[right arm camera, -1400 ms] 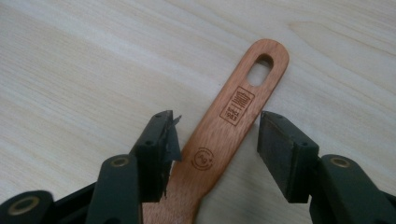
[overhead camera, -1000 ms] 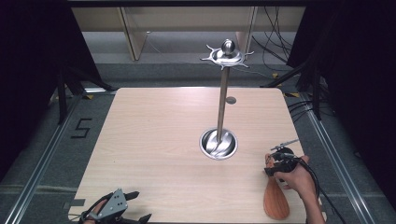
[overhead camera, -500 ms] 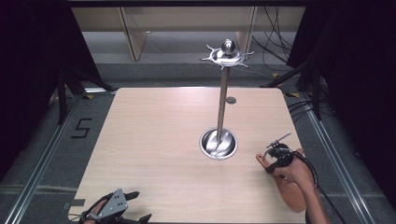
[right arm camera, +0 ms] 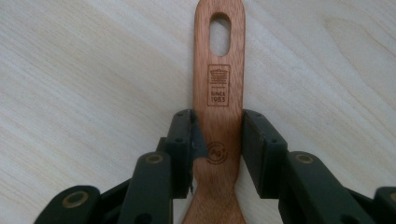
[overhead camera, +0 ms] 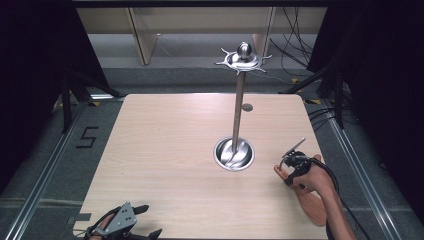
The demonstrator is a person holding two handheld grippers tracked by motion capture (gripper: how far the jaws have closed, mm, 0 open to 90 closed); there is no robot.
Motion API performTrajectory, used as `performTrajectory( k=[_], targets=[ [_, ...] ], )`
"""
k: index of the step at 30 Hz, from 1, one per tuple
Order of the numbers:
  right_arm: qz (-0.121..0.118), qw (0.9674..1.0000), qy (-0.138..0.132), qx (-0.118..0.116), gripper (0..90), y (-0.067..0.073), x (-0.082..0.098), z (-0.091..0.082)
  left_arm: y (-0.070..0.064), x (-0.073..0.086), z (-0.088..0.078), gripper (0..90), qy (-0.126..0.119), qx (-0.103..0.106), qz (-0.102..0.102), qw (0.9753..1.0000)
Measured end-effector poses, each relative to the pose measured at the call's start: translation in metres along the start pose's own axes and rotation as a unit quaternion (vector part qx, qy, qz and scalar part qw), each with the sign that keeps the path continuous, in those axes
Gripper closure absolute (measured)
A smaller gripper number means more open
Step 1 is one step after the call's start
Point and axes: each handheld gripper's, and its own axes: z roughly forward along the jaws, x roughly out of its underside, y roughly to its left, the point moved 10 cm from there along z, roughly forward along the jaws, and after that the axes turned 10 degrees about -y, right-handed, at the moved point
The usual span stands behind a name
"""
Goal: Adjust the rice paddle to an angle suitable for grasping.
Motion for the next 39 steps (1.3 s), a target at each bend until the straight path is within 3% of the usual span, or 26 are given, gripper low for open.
performTrajectory(
  k=[7, 9, 10, 12, 14, 15, 22, 25, 26, 32, 33, 35, 39],
  targets=[
    [-0.018, 0.9996, 0.024, 0.000, 66.1, 0.000, -0.001, 0.001, 0.002, 0.001, -0.001, 16.3, 0.008, -0.002, 0.010, 0.9999],
    [-0.011, 0.9995, 0.028, 0.000, 66.2, 0.002, -0.001, 0.000, 0.002, 0.001, -0.001, 16.3, 0.007, -0.002, 0.010, 0.9999],
    [-0.023, 0.9991, 0.035, -0.003, 66.2, 0.001, -0.001, 0.000, 0.000, 0.000, 0.000, 16.3, -0.001, 0.001, 0.000, 1.0000],
    [-0.027, 0.9990, 0.035, -0.001, 66.2, 0.001, -0.002, 0.001, 0.000, 0.000, 0.000, 16.3, -0.002, 0.001, -0.001, 1.0000],
    [-0.026, 0.9987, 0.043, -0.003, 66.3, 0.003, -0.002, 0.001, 0.002, 0.001, -0.001, 16.3, 0.006, -0.001, 0.011, 0.9999],
    [-0.038, 0.9984, 0.043, -0.001, 66.3, 0.002, -0.002, 0.002, 0.002, 0.001, -0.001, 16.3, 0.011, 0.002, 0.011, 0.9999],
    [-0.047, 0.9976, 0.050, 0.002, 66.3, 0.003, -0.002, 0.000, 0.001, 0.000, 0.000, 16.3, -0.001, -0.001, 0.001, 1.0000],
    [-0.053, 0.9978, 0.040, 0.001, 66.3, 0.003, -0.002, 0.001, 0.000, 0.000, 0.000, 16.3, -0.001, 0.001, 0.000, 1.0000],
    [-0.043, 0.9983, 0.039, -0.006, 66.3, 0.005, -0.001, -0.002, 0.000, -0.001, 0.001, 16.3, -0.003, 0.002, -0.003, 1.0000],
    [-0.047, 0.9988, -0.011, -0.010, 66.4, 0.004, -0.009, -0.012, 0.000, 0.000, 0.001, 16.3, -0.001, 0.000, 0.001, 1.0000],
    [-0.051, 0.9985, -0.017, -0.009, 66.4, 0.003, -0.010, -0.015, 0.002, 0.001, 0.000, 16.3, 0.006, -0.002, 0.008, 0.9999],
    [-0.045, 0.9987, -0.021, -0.013, 66.4, 0.004, -0.010, -0.016, 0.000, 0.000, 0.001, 16.3, -0.002, 0.001, -0.002, 1.0000],
    [-0.047, 0.9977, -0.047, -0.014, 66.4, 0.002, -0.012, -0.025, 0.002, 0.001, 0.000, 16.3, 0.006, -0.001, 0.009, 0.9999]
  ],
)
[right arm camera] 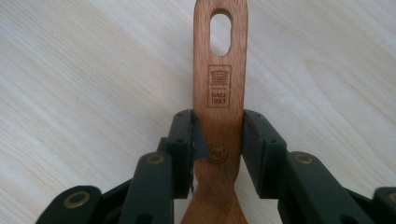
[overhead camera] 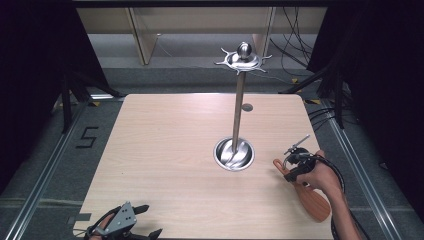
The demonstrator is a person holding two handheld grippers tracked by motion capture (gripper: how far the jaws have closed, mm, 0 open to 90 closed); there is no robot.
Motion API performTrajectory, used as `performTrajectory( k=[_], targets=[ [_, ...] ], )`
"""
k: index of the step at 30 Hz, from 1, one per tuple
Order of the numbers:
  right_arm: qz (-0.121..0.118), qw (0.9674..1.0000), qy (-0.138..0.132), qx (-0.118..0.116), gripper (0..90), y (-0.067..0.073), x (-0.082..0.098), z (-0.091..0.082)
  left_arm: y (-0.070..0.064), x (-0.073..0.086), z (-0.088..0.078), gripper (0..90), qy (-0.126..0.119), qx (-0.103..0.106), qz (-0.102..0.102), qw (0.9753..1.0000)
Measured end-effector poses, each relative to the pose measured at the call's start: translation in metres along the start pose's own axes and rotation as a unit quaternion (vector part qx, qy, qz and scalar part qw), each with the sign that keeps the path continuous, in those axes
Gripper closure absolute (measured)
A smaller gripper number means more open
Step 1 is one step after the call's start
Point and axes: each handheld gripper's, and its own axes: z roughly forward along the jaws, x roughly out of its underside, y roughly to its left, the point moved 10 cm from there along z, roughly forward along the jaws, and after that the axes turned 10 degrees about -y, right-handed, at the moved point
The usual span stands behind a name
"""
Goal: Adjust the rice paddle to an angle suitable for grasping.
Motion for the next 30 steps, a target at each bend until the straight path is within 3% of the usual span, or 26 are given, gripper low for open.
performTrajectory(
  k=[6, 7, 8, 9, 10, 13, 16, 17, 19, 24, 25, 26, 27, 28, 29, 30],
  targets=[
    [-0.004, 0.9995, -0.030, 0.005, 66.9, 0.000, -0.004, -0.009, -0.002, 0.000, 0.001, 16.3, -0.002, 0.001, -0.009, 1.0000],
    [0.013, 0.9989, -0.044, -0.002, 66.9, 0.006, -0.006, -0.012, -0.001, 0.001, -0.001, 16.3, 0.006, 0.001, 0.001, 1.0000],
    [-0.003, 0.9987, -0.052, 0.004, 66.9, 0.001, -0.008, -0.013, 0.000, 0.001, -0.001, 16.3, 0.005, 0.002, 0.004, 1.0000],
    [-0.003, 0.9987, -0.052, 0.004, 66.9, 0.001, -0.008, -0.013, 0.000, 0.001, -0.001, 16.3, 0.005, 0.002, 0.004, 1.0000],
    [0.006, 0.9980, -0.063, 0.000, 66.9, 0.003, -0.009, -0.017, -0.002, 0.000, 0.000, 16.3, -0.002, 0.002, -0.009, 1.0000],
    [0.007, 0.9970, -0.077, -0.001, 66.9, 0.004, -0.011, -0.024, -0.003, 0.000, 0.001, 16.3, -0.002, 0.003, -0.010, 0.9999],
    [0.000, 0.9946, -0.104, 0.000, 66.9, 0.004, -0.015, -0.033, -0.002, -0.001, 0.001, 16.3, -0.002, 0.002, -0.009, 1.0000],
    [0.008, 0.9942, -0.107, -0.002, 66.9, 0.005, -0.015, -0.036, 0.000, 0.001, -0.001, 16.3, 0.007, 0.001, 0.001, 1.0000],
    [0.008, 0.9937, -0.112, -0.001, 66.9, 0.005, -0.016, -0.039, -0.001, 0.001, -0.001, 16.3, 0.007, 0.001, 0.001, 1.0000],
    [0.006, 0.9860, -0.167, 0.000, 66.9, 0.001, -0.023, -0.055, 0.000, 0.001, -0.001, 16.3, 0.005, 0.001, 0.001, 1.0000],
    [0.006, 0.9860, -0.167, 0.000, 66.9, 0.001, -0.023, -0.055, 0.000, 0.001, -0.001, 16.3, 0.005, 0.001, 0.001, 1.0000],
    [0.018, 0.9817, -0.190, -0.001, 66.9, 0.002, -0.027, -0.060, -0.002, -0.001, 0.001, 16.3, -0.004, 0.001, -0.011, 0.9999],
    [0.018, 0.9817, -0.190, -0.001, 66.9, 0.002, -0.027, -0.060, -0.002, -0.001, 0.001, 16.3, -0.004, 0.001, -0.011, 0.9999],
    [0.018, 0.9775, -0.210, 0.000, 66.9, 0.002, -0.030, -0.068, -0.002, -0.001, 0.001, 16.3, -0.003, 0.001, -0.010, 0.9999],
    [0.018, 0.9775, -0.210, 0.000, 66.9, 0.002, -0.030, -0.068, -0.002, -0.001, 0.001, 16.3, -0.003, 0.001, -0.010, 0.9999],
    [0.024, 0.9751, -0.220, -0.003, 66.9, 0.005, -0.034, -0.075, 0.000, 0.001, 0.000, 16.3, 0.006, 0.001, 0.001, 1.0000]
  ],
)
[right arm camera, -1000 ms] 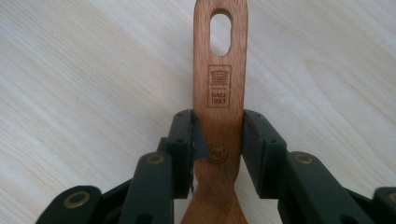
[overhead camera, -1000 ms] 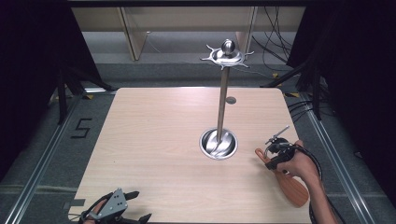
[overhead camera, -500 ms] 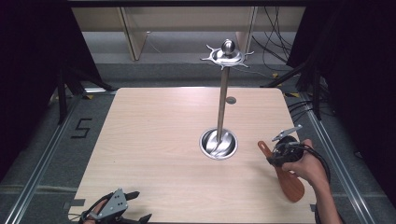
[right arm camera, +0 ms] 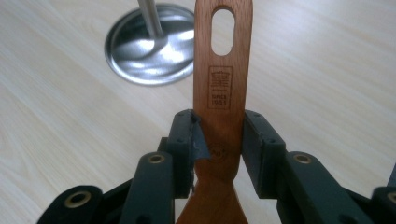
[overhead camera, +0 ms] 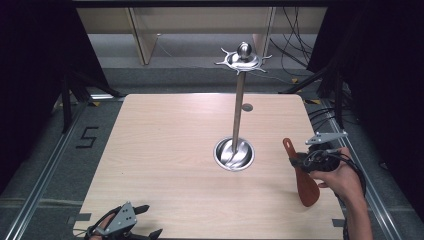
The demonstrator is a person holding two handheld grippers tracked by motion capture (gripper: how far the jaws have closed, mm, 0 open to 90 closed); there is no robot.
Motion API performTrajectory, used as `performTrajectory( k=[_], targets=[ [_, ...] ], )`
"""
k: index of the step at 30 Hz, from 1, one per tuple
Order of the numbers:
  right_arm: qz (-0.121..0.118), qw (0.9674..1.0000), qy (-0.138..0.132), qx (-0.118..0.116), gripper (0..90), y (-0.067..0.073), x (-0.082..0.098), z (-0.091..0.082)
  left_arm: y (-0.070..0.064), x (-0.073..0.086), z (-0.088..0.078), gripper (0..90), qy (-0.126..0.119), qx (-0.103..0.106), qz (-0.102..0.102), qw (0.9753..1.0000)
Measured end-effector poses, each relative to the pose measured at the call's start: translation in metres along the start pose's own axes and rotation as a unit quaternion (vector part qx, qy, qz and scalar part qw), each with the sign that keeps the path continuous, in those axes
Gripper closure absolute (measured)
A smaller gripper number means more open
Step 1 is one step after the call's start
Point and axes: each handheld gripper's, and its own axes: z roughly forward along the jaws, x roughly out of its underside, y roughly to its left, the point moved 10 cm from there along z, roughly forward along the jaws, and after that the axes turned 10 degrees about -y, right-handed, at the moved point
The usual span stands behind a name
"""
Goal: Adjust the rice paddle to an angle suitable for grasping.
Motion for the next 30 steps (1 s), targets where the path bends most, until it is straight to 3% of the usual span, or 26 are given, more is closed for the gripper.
performTrajectory(
  k=[1, 3, 4, 8, 11, 15, 17, 18, 20, 23, 24, 25, 26, 27, 29, 30],
  targets=[
    [-0.006, 0.9997, -0.024, 0.005, 67.0, -0.001, -0.004, 0.002, -0.002, -0.002, 0.001, 16.3, -0.010, 0.001, -0.013, 0.9999],
    [-0.016, 0.9995, -0.027, -0.002, 66.9, -0.001, -0.007, -0.001, 0.000, 0.000, 0.000, 16.3, -0.001, -0.001, -0.002, 1.0000],
    [-0.009, 0.9994, -0.033, -0.005, 66.9, 0.003, -0.013, -0.006, 0.000, -0.001, 0.000, 16.3, -0.004, -0.002, -0.001, 1.0000],
    [-0.014, 0.9978, -0.064, -0.008, 66.9, 0.008, -0.024, -0.008, 0.000, -0.001, 0.000, 16.4, -0.005, -0.002, -0.001, 1.0000],
    [-0.023, 0.9973, -0.070, -0.007, 67.0, 0.010, -0.029, -0.009, -0.002, -0.002, 0.001, 16.3, -0.013, 0.000, -0.010, 0.9999],
    [-0.023, 0.9948, -0.099, -0.012, 67.0, 0.017, -0.044, -0.010, -0.003, -0.002, 0.001, 16.3, -0.013, 0.001, -0.011, 0.9999],
    [-0.017, 0.9949, -0.098, -0.017, 66.9, 0.019, -0.045, -0.011, -0.002, -0.003, 0.001, 16.3, -0.015, 0.001, -0.011, 0.9998],
    [-0.018, 0.9930, -0.116, -0.014, 66.9, 0.020, -0.051, -0.011, 0.000, -0.001, 0.000, 16.3, -0.007, 0.001, -0.001, 1.0000],
    [-0.019, 0.9928, -0.117, -0.016, 66.9, 0.021, -0.053, -0.012, 0.000, -0.001, -0.001, 16.3, 0.001, 0.004, 0.001, 1.0000],
    [-0.024, 0.9902, -0.137, -0.013, 66.9, 0.020, -0.059, -0.012, 0.000, -0.001, 0.000, 16.3, -0.007, 0.000, -0.001, 1.0000],
    [-0.012, 0.9899, -0.140, -0.013, 66.9, 0.022, -0.062, -0.015, 0.000, -0.001, -0.001, 16.4, 0.000, 0.003, 0.000, 1.0000],
    [-0.019, 0.9875, -0.156, -0.012, 66.9, 0.021, -0.066, -0.015, 0.000, -0.001, -0.001, 16.3, 0.000, 0.003, 0.000, 1.0000],
    [-0.010, 0.9882, -0.152, -0.016, 67.0, 0.023, -0.067, -0.019, 0.000, -0.001, -0.001, 16.3, 0.000, 0.004, 0.000, 1.0000],
    [-0.013, 0.9856, -0.168, -0.013, 66.9, 0.022, -0.071, -0.019, 0.000, -0.001, -0.001, 16.3, 0.000, 0.004, 0.000, 1.0000],
    [-0.018, 0.9863, -0.163, -0.017, 66.9, 0.022, -0.072, -0.021, 0.000, -0.001, -0.001, 16.3, -0.001, 0.002, 0.000, 1.0000],
    [-0.014, 0.9841, -0.176, -0.021, 66.9, 0.025, -0.077, -0.023, 0.000, 0.000, -0.001, 16.3, 0.001, 0.004, 0.001, 1.0000]
  ],
)
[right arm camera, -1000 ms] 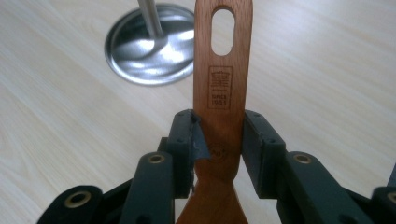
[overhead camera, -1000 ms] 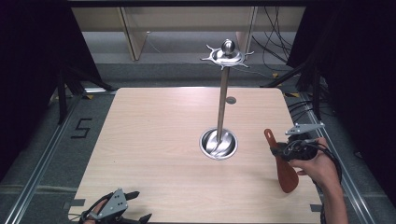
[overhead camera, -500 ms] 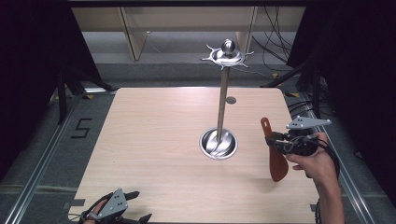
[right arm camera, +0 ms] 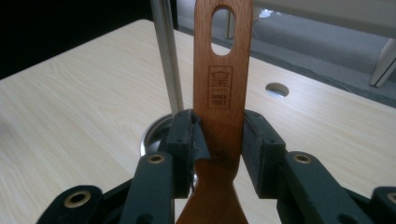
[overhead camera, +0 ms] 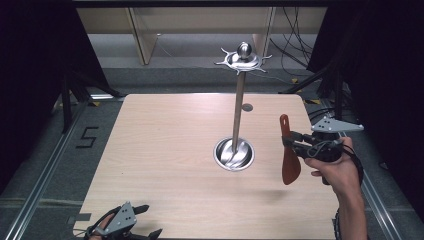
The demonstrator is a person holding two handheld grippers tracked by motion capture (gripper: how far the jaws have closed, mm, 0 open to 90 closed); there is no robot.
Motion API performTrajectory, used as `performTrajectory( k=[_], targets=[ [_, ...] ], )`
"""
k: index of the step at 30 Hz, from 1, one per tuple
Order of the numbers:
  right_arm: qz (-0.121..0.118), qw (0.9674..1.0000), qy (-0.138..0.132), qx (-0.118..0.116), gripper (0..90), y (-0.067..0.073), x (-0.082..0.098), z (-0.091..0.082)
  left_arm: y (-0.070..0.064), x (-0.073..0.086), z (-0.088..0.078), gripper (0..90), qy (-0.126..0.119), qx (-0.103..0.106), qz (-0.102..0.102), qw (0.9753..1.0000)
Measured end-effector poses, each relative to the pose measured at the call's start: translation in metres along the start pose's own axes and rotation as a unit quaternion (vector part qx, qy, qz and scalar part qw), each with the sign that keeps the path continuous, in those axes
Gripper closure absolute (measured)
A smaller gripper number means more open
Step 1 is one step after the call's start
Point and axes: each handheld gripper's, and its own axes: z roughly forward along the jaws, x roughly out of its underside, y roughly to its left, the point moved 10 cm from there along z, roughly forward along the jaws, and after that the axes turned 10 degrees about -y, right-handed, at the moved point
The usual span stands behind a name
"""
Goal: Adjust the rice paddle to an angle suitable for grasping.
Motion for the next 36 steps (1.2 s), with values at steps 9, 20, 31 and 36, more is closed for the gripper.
performTrajectory(
  k=[9, 20, 31, 36],
  targets=[
    [-0.001, 0.9995, -0.032, -0.006, 66.9, 0.005, -0.017, -0.001, -0.002, -0.002, 0.002, 16.3, -0.017, -0.001, -0.012, 0.9998],
    [0.001, 0.9984, -0.055, -0.007, 66.9, 0.010, -0.032, 0.001, -0.002, -0.002, 0.002, 16.3, -0.016, -0.001, -0.012, 0.9998],
    [-0.011, 0.9978, -0.063, -0.016, 66.9, 0.018, -0.056, -0.004, -0.001, -0.002, 0.002, 16.3, -0.014, -0.004, -0.009, 0.9998],
    [-0.023, 0.9970, -0.072, -0.016, 66.9, 0.022, -0.070, -0.007, -0.001, -0.002, 0.001, 16.3, -0.011, -0.003, -0.009, 0.9999]
  ],
)
